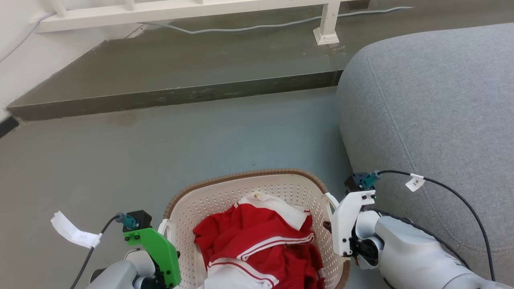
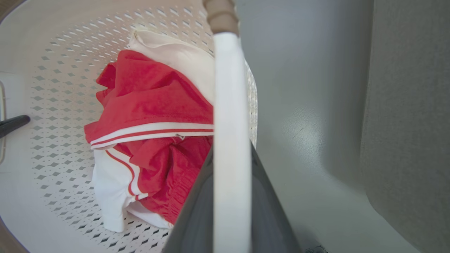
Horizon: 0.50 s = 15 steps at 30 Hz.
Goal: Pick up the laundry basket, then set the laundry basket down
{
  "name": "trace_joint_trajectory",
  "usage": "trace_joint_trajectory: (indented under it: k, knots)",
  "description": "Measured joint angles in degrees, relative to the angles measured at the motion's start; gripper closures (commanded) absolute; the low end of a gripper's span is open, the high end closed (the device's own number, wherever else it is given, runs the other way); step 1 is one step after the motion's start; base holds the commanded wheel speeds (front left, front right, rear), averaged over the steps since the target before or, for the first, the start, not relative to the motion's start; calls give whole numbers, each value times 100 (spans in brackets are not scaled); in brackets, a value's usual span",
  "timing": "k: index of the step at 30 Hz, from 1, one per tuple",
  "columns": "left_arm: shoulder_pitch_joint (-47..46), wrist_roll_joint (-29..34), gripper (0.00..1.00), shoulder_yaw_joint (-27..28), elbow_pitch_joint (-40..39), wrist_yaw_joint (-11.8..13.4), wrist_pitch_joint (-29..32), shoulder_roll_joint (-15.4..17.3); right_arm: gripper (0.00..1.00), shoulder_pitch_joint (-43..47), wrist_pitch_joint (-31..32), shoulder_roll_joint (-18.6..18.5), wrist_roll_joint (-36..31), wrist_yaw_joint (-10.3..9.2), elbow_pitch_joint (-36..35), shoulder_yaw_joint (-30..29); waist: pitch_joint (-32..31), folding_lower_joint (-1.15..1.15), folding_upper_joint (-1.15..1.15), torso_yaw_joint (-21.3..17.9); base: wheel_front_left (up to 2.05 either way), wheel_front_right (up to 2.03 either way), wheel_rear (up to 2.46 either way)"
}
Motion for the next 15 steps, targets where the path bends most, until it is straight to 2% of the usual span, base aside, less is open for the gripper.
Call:
trace_joint_trajectory:
  k: [15]
  knots:
    - [-5,-15,100,-27,4,0,-26,0,100,-7,-5,-4,58,2,0,52,101,0,0,-10,0,0,0]
